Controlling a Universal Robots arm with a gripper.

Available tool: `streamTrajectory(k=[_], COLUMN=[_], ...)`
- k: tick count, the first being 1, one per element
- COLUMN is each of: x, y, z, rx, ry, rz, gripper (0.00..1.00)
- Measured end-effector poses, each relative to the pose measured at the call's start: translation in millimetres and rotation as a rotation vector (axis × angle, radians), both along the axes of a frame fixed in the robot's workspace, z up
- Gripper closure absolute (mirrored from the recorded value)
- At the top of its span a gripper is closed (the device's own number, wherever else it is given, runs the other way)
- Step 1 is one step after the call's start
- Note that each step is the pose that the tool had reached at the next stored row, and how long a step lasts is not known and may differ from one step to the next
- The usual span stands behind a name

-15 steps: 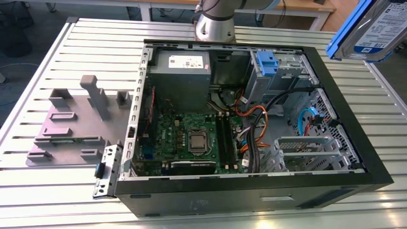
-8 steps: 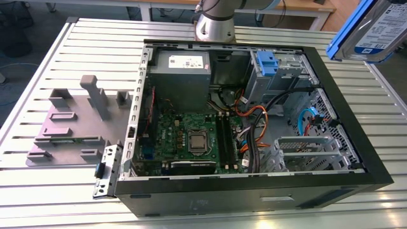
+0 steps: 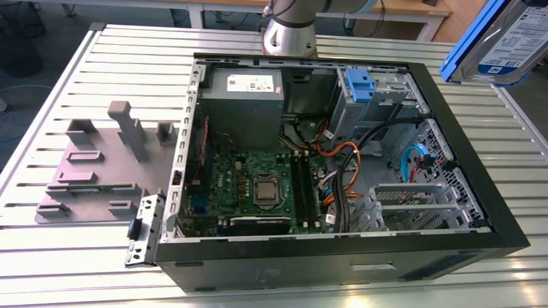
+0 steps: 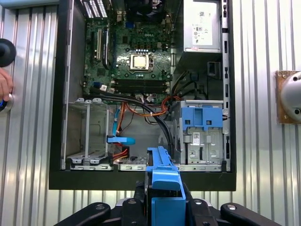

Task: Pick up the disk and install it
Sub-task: 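Pick up the disk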

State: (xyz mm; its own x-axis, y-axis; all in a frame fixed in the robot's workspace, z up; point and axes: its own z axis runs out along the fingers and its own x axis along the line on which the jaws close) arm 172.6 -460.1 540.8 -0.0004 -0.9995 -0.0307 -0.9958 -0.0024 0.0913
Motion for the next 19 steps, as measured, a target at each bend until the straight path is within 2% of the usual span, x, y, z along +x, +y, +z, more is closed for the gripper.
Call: streamTrajectory(k=[19], x=[0.0], y=[-5.2], z=[-0.8], rx=[-0.0001], ry=[0.0], rz=[0.0], gripper=[0.63])
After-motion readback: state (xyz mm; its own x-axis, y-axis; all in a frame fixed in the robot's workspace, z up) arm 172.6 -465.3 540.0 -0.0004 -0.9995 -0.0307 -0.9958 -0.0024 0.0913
